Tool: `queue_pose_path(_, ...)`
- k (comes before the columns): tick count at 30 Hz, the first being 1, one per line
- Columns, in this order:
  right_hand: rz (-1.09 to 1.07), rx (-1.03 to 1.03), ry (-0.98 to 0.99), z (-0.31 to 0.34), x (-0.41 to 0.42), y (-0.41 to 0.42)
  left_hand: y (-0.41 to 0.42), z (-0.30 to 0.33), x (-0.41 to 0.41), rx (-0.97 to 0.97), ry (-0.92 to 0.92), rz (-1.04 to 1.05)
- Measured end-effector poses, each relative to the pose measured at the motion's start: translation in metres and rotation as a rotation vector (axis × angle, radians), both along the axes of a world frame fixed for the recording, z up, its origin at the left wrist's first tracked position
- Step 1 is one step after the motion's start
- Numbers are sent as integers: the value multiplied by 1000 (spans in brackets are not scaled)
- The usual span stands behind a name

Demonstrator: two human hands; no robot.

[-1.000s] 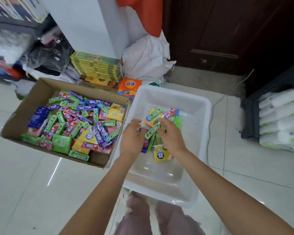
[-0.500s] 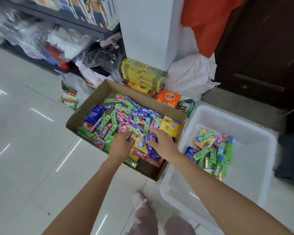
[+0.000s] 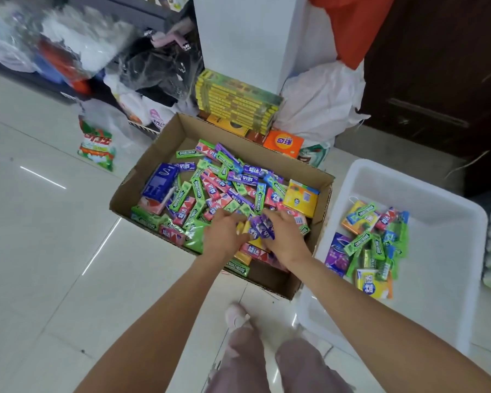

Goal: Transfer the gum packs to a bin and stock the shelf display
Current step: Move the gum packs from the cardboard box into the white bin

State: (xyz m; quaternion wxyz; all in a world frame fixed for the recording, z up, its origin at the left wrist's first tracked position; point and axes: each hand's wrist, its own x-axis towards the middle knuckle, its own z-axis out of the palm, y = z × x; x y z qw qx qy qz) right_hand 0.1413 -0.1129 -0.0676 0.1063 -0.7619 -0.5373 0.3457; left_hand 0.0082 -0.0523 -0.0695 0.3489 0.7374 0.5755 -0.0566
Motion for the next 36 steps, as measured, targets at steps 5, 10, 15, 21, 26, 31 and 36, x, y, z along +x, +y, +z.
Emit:
queue_pose_path(5, -111, 98, 64, 6, -5, -1, -5, 9, 5, -33, -300, 107)
queue_pose_path(10, -193, 241, 159, 29, 4, -5, -8, 35, 7, -69, -552, 260)
queue_pose_path(15, -240, 391, 196, 61, 33, -24, -20, 73, 32, -81, -733, 280)
queue_pose_path(21, -391, 466, 223, 71, 99, -82, -60, 89, 110, -134, -781, 183)
queue_pose_path(26, -492, 358, 168, 46, 151, -136, -105, 53, 181, -237, -646, 149)
queue_pose_path(31, -452, 164, 108, 16, 180, -167, -135, 12, 215, -216, -494, 120)
queue_pose_path(36, -392, 115, 149, 8, 183, -170, -140, 5, 209, -105, -361, 44)
